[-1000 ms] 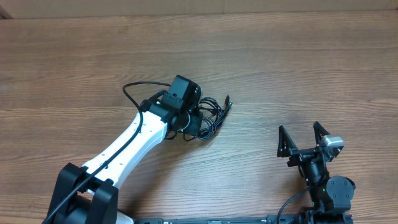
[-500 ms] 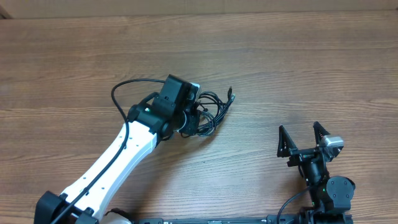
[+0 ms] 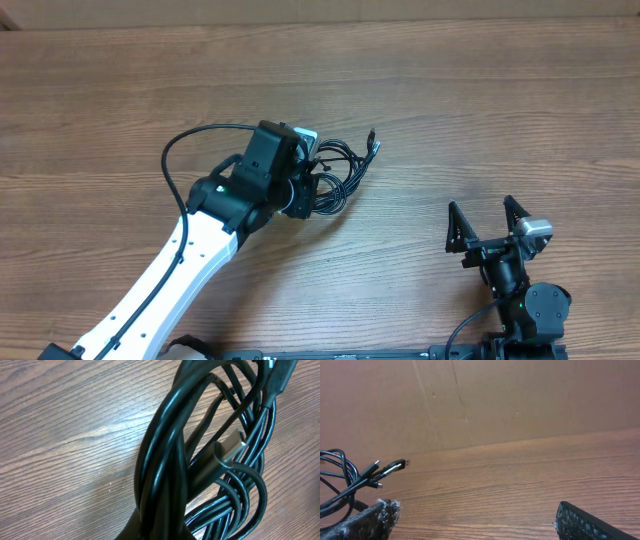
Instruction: Untangle cables
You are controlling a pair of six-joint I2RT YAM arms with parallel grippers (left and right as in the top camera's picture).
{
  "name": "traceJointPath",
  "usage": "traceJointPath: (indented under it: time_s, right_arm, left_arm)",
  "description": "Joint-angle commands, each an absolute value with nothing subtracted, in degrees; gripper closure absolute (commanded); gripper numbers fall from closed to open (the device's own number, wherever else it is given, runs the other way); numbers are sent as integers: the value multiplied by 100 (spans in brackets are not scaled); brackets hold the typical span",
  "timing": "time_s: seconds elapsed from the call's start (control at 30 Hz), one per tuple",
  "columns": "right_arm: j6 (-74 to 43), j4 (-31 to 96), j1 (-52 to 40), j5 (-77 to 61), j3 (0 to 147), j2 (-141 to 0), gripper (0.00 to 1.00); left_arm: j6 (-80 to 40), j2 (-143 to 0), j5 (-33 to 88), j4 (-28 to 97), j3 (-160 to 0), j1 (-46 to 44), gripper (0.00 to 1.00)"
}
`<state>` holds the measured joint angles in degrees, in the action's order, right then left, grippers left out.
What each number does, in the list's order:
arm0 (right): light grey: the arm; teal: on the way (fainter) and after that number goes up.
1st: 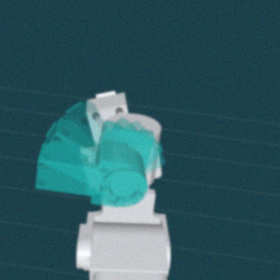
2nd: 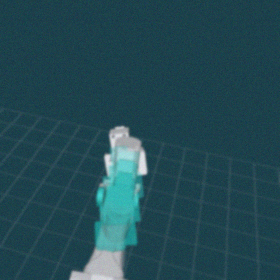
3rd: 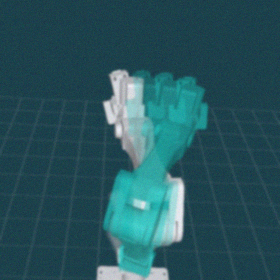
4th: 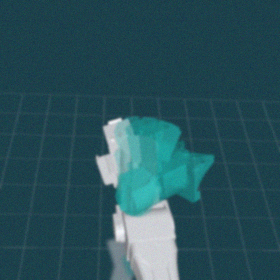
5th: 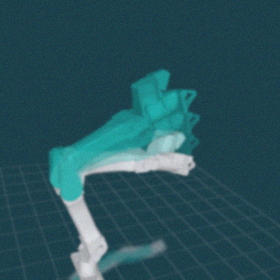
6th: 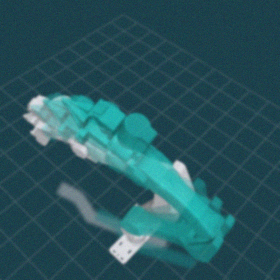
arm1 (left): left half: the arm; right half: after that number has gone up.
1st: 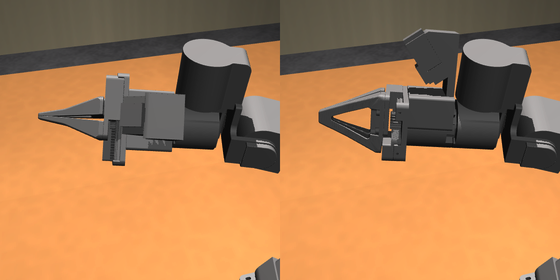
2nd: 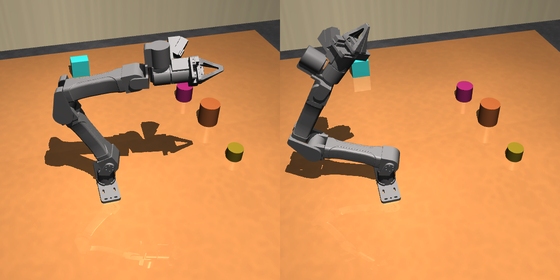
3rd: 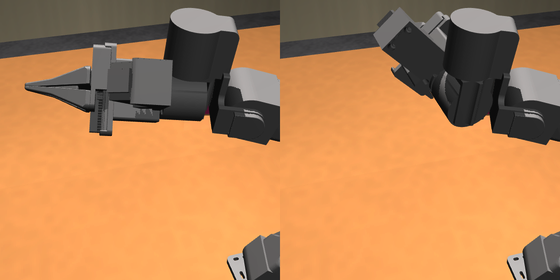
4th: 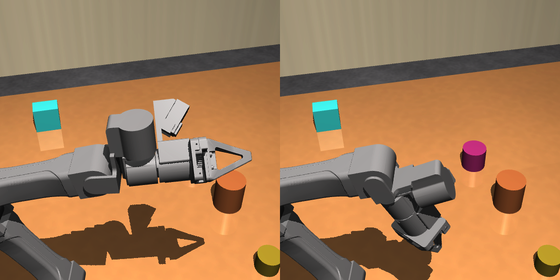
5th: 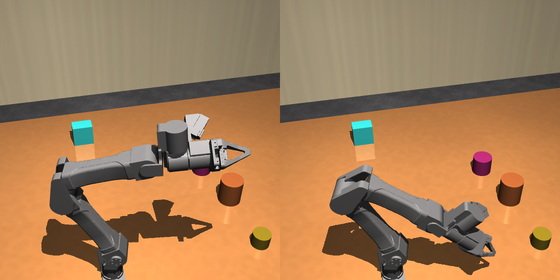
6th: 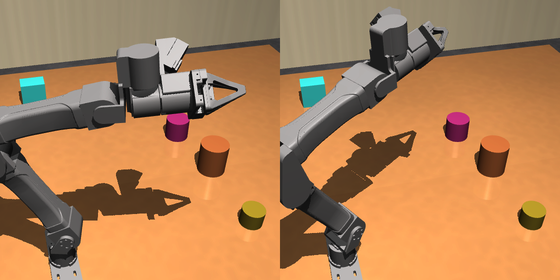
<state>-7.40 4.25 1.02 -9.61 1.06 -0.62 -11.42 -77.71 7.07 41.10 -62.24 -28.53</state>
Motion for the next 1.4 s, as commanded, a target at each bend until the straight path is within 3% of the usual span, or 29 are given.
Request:
traceJointPath:
  time_s: [0.0,1.37]
  right_arm:
    - [-720,401,64,-904,47,-16,0]
    - [-720,401,64,-904,47,-16,0]
  left_arm:
    - [-1026,-7498,690,4073,-6361,-2895,96]
    - [-939,-7483,692,4224,-6359,-2897,96]
